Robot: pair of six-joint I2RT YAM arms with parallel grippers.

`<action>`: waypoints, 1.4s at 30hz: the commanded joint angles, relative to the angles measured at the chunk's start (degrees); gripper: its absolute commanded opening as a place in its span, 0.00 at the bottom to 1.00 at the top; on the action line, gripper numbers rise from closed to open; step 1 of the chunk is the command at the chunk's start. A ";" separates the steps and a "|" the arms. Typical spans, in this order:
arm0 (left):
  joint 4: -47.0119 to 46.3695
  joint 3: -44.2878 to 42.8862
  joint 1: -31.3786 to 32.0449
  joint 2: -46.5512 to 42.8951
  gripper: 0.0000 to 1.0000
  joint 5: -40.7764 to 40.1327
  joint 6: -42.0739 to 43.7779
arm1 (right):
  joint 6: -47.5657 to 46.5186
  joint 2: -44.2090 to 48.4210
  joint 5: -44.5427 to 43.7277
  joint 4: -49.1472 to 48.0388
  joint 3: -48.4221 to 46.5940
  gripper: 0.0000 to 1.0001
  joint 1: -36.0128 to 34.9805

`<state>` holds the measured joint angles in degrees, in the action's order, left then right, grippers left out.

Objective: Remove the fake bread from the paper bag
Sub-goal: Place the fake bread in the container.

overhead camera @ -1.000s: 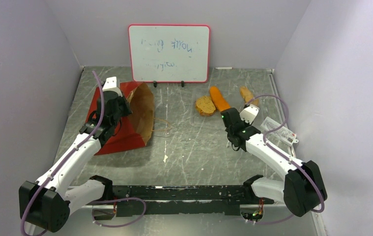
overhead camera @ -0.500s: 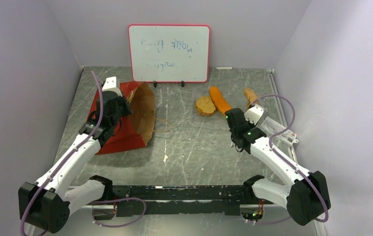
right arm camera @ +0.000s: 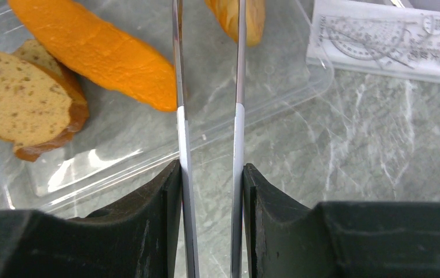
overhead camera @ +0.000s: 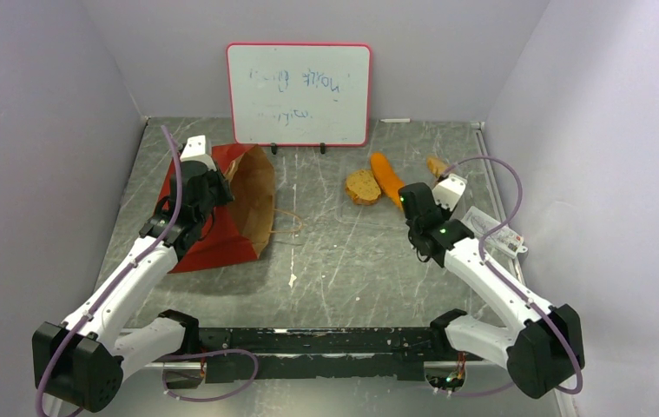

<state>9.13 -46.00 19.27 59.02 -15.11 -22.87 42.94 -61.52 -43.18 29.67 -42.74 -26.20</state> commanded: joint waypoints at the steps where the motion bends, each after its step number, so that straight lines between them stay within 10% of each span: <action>1: -2.69 0.17 -0.50 -0.73 0.07 1.16 -0.80 | -3.69 -1.54 2.16 -4.51 -3.22 0.00 -1.31; 29: -3.24 0.63 -1.03 -0.14 0.07 1.84 -0.79 | -2.46 -12.28 5.41 -8.72 -3.66 0.00 -1.75; 42: -2.93 0.78 -1.04 -0.92 0.07 2.00 -1.12 | -3.21 -9.04 8.53 -8.48 -2.77 0.32 -1.75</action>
<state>8.32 -45.65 18.68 59.02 -14.31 -23.07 39.59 -72.77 -34.89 22.83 -46.24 -27.77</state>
